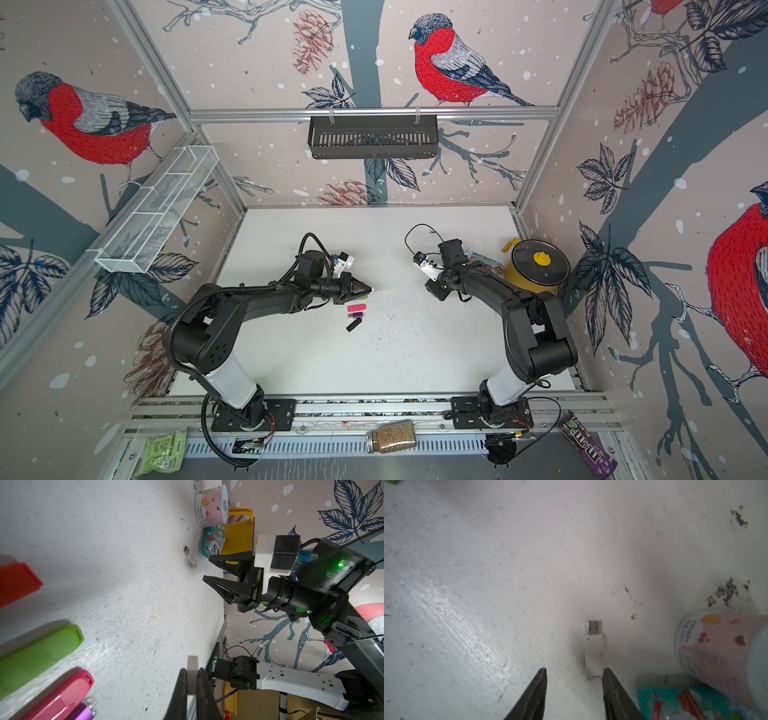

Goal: Close the usb drive cover
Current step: Pick up the USB drive from the center of the board.

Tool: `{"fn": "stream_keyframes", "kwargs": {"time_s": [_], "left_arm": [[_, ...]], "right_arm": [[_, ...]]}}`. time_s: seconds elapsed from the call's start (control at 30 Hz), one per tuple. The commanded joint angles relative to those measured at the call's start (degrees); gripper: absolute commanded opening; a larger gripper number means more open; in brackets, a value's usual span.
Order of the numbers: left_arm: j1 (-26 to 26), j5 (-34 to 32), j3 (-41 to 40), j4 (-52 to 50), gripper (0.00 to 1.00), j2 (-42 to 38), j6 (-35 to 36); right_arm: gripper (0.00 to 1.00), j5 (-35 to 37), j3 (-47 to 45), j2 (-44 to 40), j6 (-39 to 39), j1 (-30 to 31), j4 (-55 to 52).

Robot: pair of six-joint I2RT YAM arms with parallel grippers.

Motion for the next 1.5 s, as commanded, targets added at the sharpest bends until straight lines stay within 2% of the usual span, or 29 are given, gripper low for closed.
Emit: {"fn": "stream_keyframes", "kwargs": {"time_s": [0.0, 0.43, 0.73, 0.83, 0.9, 0.97, 1.23, 1.47], "left_arm": [[0.1, -0.5, -0.1, 0.4, 0.01, -0.7, 0.8], [0.0, -0.8, -0.4, 0.3, 0.01, -1.1, 0.6], [0.0, -0.9, -0.5, 0.2, 0.01, -1.1, 0.6], [0.0, -1.0, -0.5, 0.1, 0.01, -1.2, 0.6], [0.0, -1.0, -0.6, 0.0, 0.01, -1.2, 0.6], [0.0, -0.9, -0.6, 0.2, 0.01, -1.1, 0.6], [0.0, -0.8, -1.0, 0.0, 0.01, -2.2, 0.7], [0.1, 2.1, -1.0, -0.5, 0.01, -3.1, 2.9]], "right_arm": [[0.48, 0.5, -0.2, -0.2, 2.9, -1.5, -0.4], [0.48, -1.3, 3.9, 7.4, 3.7, -3.4, -1.0], [0.42, -0.7, 5.2, 11.6, 2.9, -2.3, -1.9], [0.37, 0.1, 5.6, 12.5, 2.3, -1.6, -2.6], [0.29, 0.3, 5.7, 13.1, 1.6, -1.0, -2.9], [0.24, 0.5, 5.5, 13.3, 1.3, -0.3, -3.0], [0.18, -0.2, 3.5, 8.0, 0.3, 1.8, -1.7], [0.18, -3.4, -0.7, -1.4, -3.2, 10.6, 2.7]]}}
